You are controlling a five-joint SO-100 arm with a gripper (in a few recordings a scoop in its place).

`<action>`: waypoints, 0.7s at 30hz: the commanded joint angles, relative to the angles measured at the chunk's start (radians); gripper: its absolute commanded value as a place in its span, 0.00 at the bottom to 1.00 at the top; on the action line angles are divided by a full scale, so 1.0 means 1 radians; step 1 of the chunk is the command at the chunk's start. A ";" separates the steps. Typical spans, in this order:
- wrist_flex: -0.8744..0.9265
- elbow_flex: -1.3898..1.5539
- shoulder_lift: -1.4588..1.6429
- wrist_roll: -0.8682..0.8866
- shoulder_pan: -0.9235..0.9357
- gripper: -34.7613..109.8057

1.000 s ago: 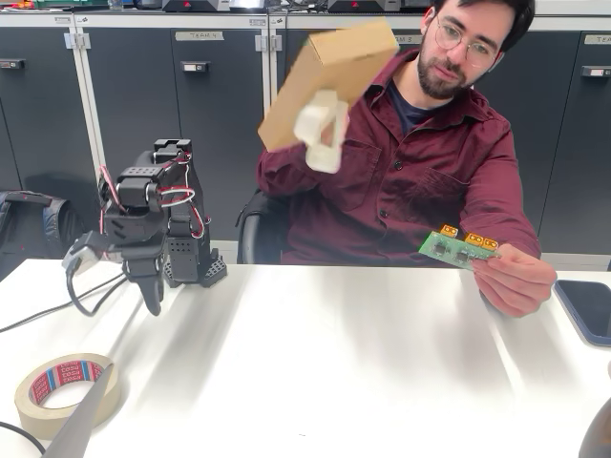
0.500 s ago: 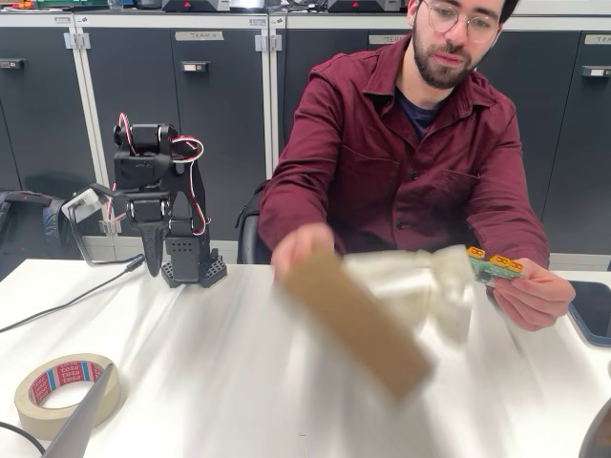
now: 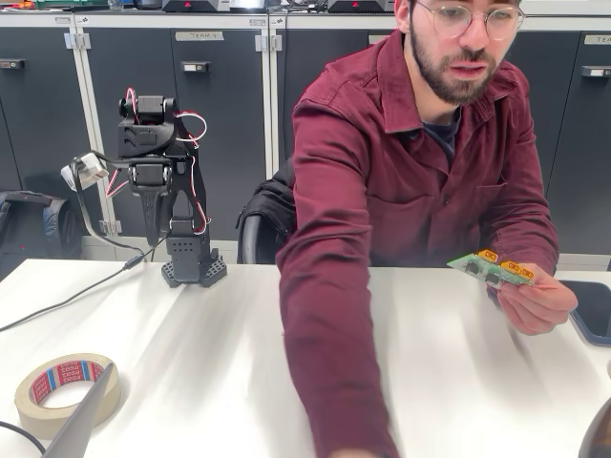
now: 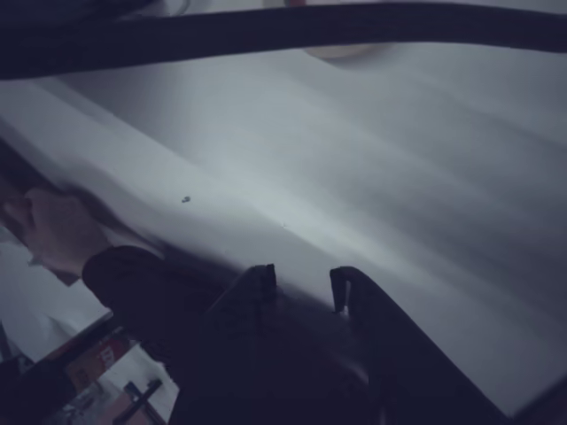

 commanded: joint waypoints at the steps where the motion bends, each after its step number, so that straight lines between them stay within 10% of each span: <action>1: -0.012 -0.077 0.015 -0.003 -0.021 0.34; 21: -0.014 -0.333 -0.279 0.048 -0.400 0.36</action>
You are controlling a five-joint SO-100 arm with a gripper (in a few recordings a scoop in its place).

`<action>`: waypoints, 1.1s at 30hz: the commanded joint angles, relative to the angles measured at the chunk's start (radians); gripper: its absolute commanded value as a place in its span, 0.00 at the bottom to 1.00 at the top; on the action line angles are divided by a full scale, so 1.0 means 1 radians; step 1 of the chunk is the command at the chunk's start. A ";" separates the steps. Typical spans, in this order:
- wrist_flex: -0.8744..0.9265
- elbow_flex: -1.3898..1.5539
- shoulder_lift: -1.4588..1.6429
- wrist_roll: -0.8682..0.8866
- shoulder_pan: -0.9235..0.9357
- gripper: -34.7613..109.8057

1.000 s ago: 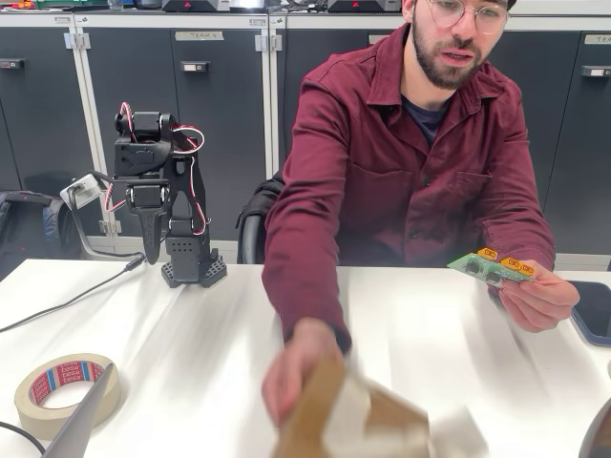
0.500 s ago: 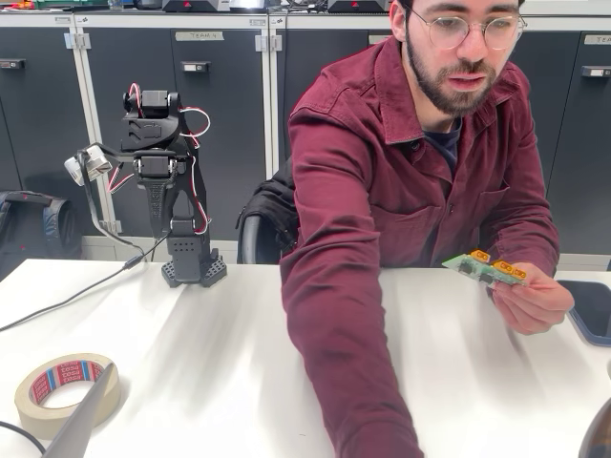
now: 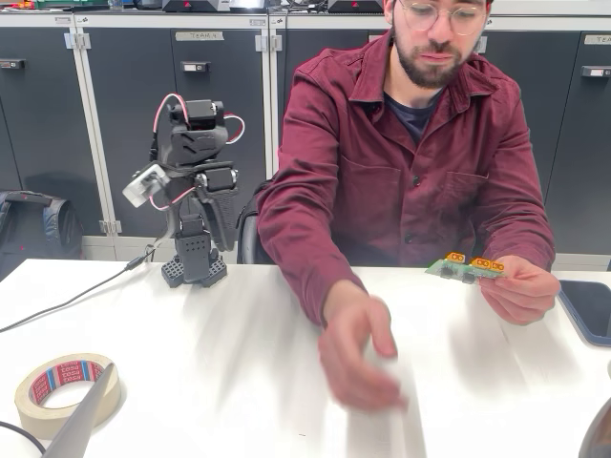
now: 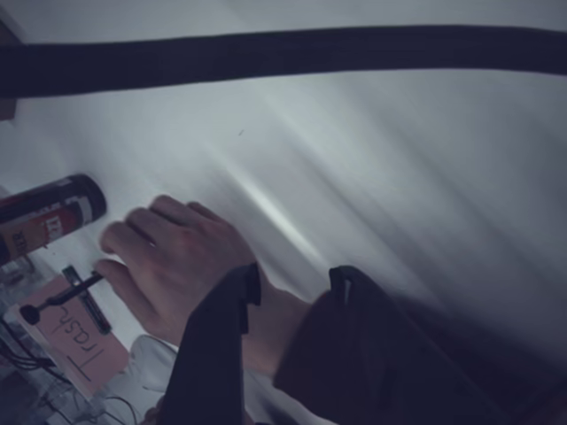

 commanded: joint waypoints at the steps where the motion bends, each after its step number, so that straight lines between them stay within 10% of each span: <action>1: -0.003 -0.061 -0.015 -0.009 -0.049 0.36; 33: -0.115 0.969 0.204 0.005 0.407 0.36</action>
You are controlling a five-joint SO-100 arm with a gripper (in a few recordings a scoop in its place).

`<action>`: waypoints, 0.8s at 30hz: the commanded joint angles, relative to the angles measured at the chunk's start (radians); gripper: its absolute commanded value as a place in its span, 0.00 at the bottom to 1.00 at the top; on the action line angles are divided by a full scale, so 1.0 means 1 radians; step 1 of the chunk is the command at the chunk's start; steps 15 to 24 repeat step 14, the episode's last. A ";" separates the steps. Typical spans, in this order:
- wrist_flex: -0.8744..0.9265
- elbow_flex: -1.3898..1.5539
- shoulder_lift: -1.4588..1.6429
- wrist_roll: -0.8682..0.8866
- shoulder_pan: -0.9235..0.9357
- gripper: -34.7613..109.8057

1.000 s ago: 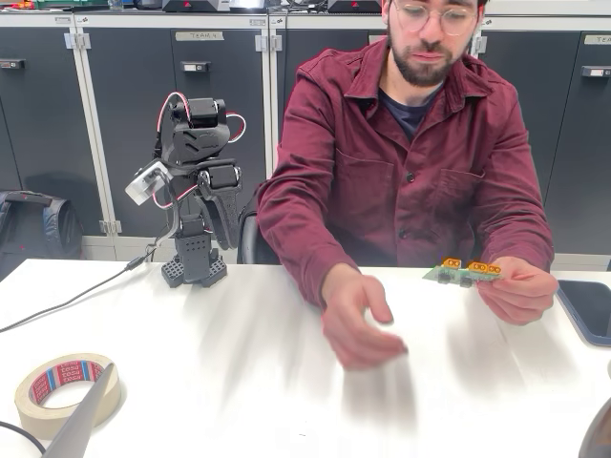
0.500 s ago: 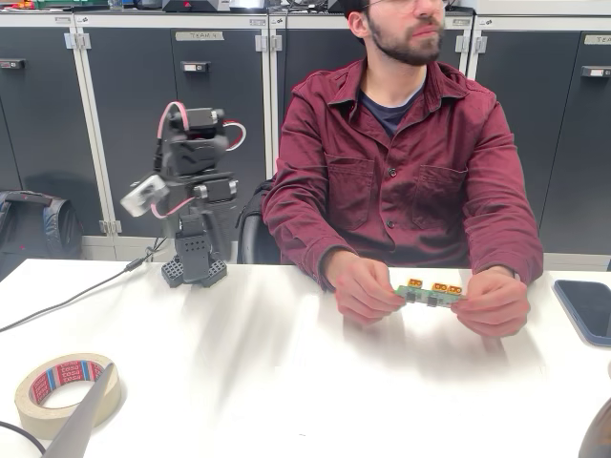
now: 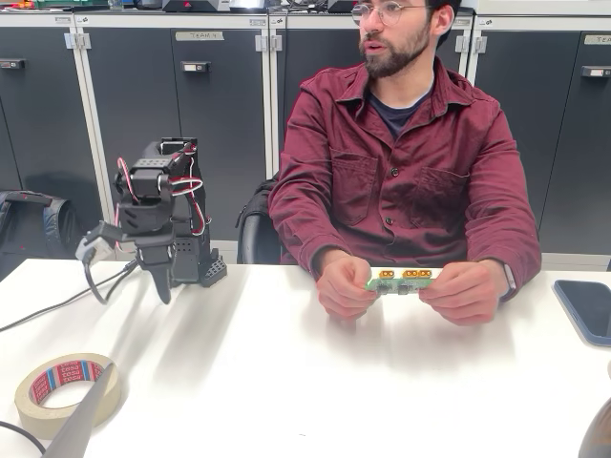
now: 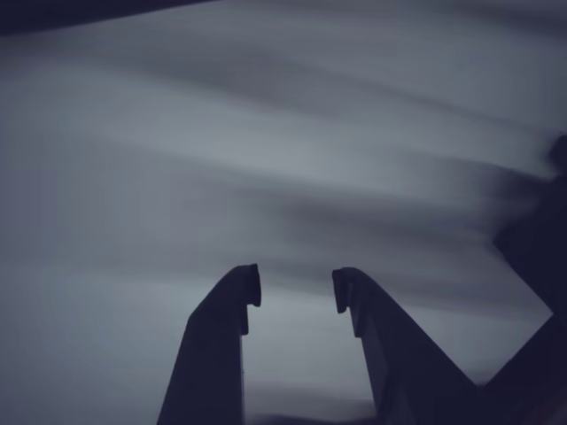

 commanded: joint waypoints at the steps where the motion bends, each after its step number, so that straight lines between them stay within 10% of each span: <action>1: -0.043 0.012 -0.014 0.025 -0.011 0.36; 24: -0.267 0.058 -0.253 0.011 -0.038 0.36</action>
